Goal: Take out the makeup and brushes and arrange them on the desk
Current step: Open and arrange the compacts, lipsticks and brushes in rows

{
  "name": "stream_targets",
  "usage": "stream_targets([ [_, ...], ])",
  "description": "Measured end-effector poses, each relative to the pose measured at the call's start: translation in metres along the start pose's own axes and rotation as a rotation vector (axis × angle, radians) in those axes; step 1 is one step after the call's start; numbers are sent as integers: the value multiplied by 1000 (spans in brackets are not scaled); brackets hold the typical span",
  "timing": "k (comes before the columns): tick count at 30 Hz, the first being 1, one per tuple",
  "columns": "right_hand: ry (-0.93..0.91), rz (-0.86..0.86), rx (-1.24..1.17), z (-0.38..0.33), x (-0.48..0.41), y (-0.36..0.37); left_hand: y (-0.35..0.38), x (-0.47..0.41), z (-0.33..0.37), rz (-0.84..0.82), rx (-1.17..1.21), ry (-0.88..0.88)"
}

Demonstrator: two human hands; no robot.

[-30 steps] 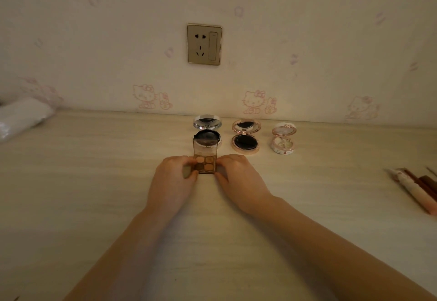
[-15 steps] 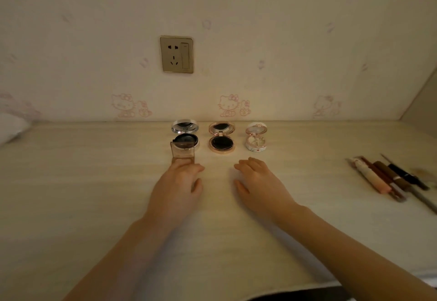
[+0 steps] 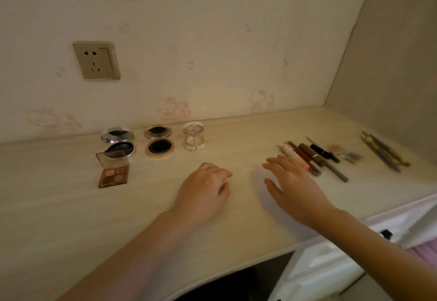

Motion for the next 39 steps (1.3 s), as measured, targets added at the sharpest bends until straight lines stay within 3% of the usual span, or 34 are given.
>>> stream_targets([
  [6, 61, 83, 67, 68, 5, -31, 44, -41, 60, -60, 120, 79],
  [15, 278, 70, 95, 177, 0, -43, 118, -109, 133, -173, 210, 146],
  [20, 372, 46, 117, 220, -15, -37, 161, -142, 150, -188, 293, 34],
  [23, 425, -1, 137, 238, -23, -28, 187, -161, 152, -238, 264, -51],
  [31, 563, -56, 132, 259, -49, -6, 230, -192, 165, -424, 148, -54],
  [39, 641, 26, -16, 267, -47, -2, 239, -197, 169, -427, 173, -87],
])
Point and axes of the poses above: each hand's wrist, its own x-axis away from the middle knuckle, its own y-axis out of the palm, z = x × y, the point moved 5 cm from there along -x, towards the middle knuckle, and after that the axes turned 11 degrees about z, right-handed, at the moved point
